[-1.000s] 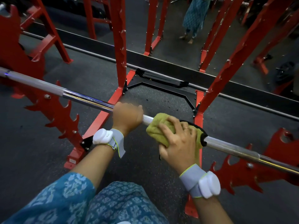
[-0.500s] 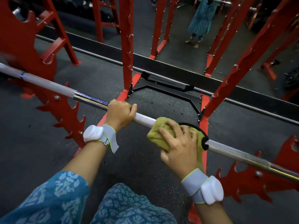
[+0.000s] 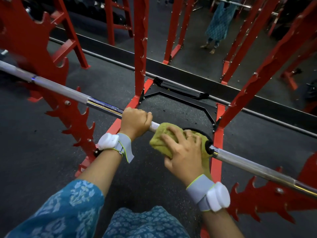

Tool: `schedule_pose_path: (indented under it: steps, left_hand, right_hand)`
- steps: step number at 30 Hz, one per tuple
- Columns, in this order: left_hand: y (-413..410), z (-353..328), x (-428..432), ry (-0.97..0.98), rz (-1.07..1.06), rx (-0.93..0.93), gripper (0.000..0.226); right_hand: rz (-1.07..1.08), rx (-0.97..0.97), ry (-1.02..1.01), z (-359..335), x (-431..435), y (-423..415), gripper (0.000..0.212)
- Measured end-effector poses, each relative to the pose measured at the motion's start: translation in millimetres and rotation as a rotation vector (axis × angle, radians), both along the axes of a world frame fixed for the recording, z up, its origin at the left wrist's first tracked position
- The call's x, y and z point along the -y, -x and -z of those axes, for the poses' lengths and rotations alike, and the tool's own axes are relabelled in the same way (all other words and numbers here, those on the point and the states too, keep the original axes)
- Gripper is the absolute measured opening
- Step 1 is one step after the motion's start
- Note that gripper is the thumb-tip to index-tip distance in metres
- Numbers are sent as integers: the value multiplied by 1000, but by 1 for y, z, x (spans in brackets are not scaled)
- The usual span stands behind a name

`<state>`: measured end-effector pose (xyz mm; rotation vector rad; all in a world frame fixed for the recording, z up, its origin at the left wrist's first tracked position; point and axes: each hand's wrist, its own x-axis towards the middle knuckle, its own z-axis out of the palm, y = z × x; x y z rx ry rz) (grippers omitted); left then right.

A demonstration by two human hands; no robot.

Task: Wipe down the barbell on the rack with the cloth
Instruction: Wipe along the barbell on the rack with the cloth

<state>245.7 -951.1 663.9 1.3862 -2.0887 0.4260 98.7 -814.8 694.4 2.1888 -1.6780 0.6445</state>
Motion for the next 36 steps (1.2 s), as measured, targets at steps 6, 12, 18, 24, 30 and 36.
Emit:
schedule_pose_path:
  steps: [6, 12, 18, 24, 30, 36]
  left_hand:
    - [0, -2, -1, -21, 12, 10, 51]
    - [-1, -3, 1, -38, -6, 56, 51]
    - [0, -2, -1, -83, 10, 5, 51]
    - [-1, -3, -3, -57, 9, 0, 51]
    - [-4, -10, -6, -115, 94, -11, 57]
    - [-3, -10, -2, -126, 20, 46, 69]
  right_hand:
    - [208, 136, -59, -19, 19, -13, 49]
    - [-43, -22, -27, -7, 16, -20, 63]
    - [127, 53, -51, -13, 7, 0, 51]
    - [192, 84, -63, -19, 21, -18, 49]
    - [44, 12, -85, -14, 2, -5, 50]
    - [242, 157, -59, -24, 17, 2, 38]
